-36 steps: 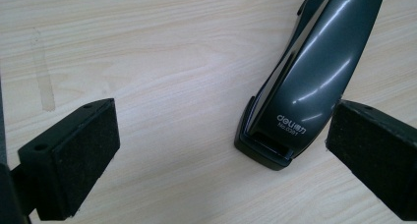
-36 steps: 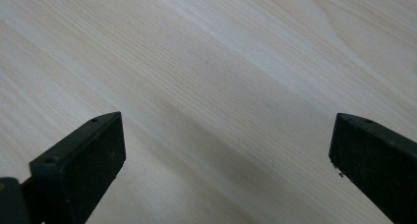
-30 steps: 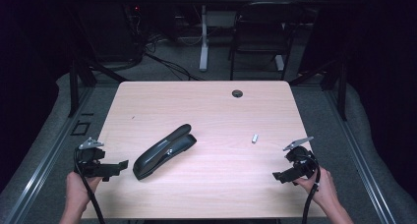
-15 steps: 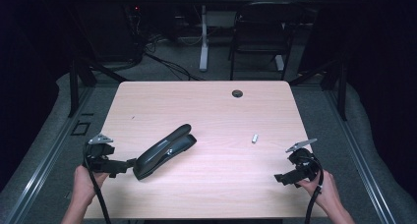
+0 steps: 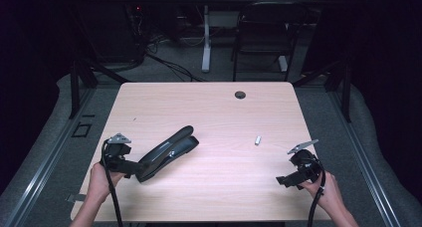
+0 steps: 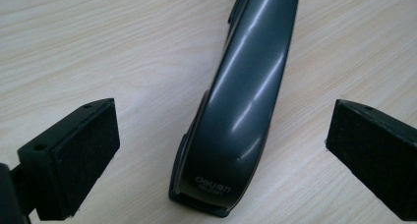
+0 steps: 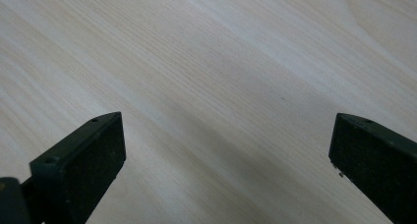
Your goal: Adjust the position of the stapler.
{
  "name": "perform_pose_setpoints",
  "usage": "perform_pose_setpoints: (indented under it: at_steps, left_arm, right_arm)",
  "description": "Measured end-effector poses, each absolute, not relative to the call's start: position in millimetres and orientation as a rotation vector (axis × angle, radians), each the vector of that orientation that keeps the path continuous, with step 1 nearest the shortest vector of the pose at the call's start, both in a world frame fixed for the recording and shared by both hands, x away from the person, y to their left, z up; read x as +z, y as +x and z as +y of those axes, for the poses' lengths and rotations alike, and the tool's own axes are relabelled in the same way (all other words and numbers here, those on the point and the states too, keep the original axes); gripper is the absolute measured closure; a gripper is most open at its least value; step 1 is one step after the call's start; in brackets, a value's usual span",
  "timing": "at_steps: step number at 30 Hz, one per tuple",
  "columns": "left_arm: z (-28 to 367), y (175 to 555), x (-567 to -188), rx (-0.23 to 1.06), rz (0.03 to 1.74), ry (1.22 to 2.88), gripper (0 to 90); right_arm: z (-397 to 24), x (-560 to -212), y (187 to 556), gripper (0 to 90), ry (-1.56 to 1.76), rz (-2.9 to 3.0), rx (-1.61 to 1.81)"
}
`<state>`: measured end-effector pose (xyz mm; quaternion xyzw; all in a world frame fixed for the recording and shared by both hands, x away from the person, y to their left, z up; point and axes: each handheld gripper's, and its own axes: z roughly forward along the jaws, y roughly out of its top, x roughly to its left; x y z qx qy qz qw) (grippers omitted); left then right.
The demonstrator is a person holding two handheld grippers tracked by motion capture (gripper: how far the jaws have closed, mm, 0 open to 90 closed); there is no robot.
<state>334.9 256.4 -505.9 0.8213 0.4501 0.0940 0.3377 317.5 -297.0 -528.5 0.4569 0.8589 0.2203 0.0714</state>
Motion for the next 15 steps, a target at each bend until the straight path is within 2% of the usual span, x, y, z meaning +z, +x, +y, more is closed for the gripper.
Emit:
perform_pose_setpoints:
  at_steps: [8, 15]
  left_arm:
    - [242.1, 344.3, -499.4, 0.313, 1.113, 2.128, 0.0]
    - [230.0, 356.0, -504.9, 0.263, 1.085, 2.178, 0.0]
  right_arm:
    - [-291.6, -532.6, 321.0, 0.2, 1.359, 2.612, 0.635]
    - [-291.8, -532.2, 320.8, 0.5, 1.357, 2.613, 0.646]
